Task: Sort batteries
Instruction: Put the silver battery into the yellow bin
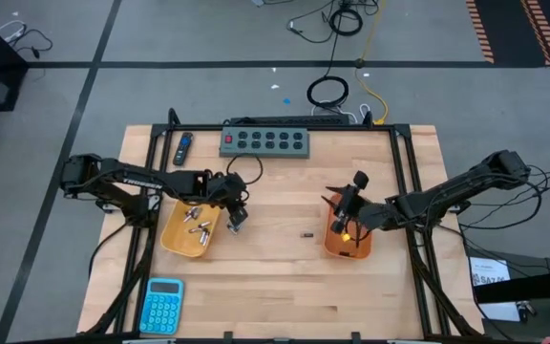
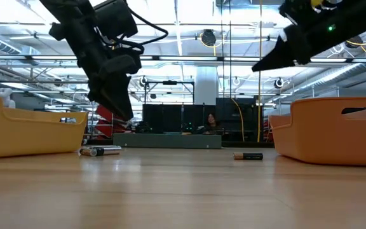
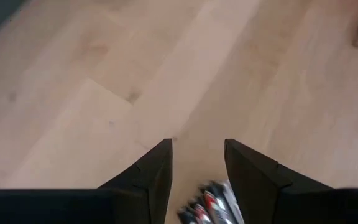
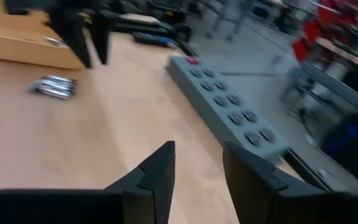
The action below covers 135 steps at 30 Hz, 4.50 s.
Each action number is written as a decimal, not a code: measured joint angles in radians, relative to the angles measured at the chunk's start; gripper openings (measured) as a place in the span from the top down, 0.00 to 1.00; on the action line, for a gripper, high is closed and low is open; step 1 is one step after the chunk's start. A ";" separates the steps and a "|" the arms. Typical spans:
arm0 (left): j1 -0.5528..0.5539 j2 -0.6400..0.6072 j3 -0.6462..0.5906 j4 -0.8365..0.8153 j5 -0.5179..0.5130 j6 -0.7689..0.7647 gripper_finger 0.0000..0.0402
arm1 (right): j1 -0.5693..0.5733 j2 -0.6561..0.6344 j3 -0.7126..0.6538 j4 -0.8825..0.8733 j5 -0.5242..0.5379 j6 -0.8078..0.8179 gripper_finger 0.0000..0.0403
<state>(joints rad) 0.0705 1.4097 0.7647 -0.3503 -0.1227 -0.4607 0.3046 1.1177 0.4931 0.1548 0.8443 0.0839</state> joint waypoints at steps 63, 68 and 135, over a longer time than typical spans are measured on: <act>-0.097 0.220 0.210 -0.309 0.065 0.001 0.61 | -0.061 0.321 0.000 0.408 -0.172 -0.129 0.69; -0.096 0.220 0.283 -0.378 0.054 0.043 0.61 | -0.063 0.321 0.000 0.409 -0.173 -0.137 0.69; -0.205 0.332 0.352 -0.468 0.063 -0.293 0.61 | -0.220 0.308 0.066 0.386 -0.383 -0.223 0.69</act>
<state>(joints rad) -0.1341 1.7416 1.1172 -0.8182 -0.0599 -0.7542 0.0845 1.4254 0.5587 0.5413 0.4618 -0.1387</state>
